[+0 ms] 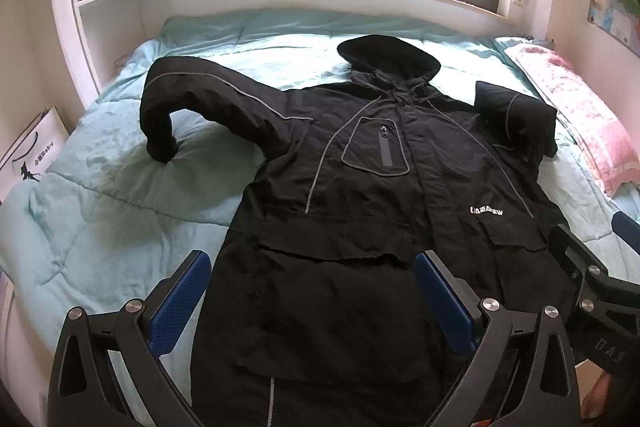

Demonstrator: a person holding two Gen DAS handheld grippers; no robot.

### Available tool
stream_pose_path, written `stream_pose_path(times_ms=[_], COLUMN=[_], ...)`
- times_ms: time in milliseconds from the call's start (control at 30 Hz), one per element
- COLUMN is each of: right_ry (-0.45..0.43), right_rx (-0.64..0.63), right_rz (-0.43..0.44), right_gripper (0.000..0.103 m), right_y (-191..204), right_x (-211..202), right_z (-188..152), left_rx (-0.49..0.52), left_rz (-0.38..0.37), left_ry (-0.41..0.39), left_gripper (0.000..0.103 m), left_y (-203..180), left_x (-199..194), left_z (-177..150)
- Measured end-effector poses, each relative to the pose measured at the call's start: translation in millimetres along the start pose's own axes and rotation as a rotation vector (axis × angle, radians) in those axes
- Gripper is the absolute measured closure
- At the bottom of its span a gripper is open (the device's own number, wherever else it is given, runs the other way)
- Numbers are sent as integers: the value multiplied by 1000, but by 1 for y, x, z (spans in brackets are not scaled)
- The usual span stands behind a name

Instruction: Fold large clothes

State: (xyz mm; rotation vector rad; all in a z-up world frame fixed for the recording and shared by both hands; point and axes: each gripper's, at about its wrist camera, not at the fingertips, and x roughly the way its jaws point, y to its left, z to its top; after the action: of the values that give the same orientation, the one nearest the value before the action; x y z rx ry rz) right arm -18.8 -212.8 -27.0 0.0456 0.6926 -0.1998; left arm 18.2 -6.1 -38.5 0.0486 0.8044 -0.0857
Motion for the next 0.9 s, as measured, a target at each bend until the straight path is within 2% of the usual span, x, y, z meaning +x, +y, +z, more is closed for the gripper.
stream_pose_path(times_ms=[200, 367, 500, 600, 767, 867, 900], right_ry=[-6, -35, -35, -51, -140, -211, -211], right_rx=[-19, -49, -55, -79, -108, -122, -134], right_rz=[-5, -49, 1, 89, 196, 244, 261], right_gripper=[0, 0, 0, 0, 0, 0, 0], right_y=[10, 19, 28, 45, 82, 102, 110], right_x=[-1, -4, -1, 5, 25, 60, 82], right_z=[3, 6, 13, 24, 63, 87, 92], left_rx=[-9, -44, -79, -112, -287, -425, -462], left_rz=[-10, -56, -85, -62, -24, -74, -97], left_ry=[-4, 5, -7, -44, -93, -106, -102], left_gripper=[2, 2, 2, 2, 2, 2, 2], left_y=[5, 16, 42, 77, 180, 245, 260], left_x=[0, 5, 11, 13, 29, 53, 62], left_z=[1, 2, 6, 14, 36, 50, 54])
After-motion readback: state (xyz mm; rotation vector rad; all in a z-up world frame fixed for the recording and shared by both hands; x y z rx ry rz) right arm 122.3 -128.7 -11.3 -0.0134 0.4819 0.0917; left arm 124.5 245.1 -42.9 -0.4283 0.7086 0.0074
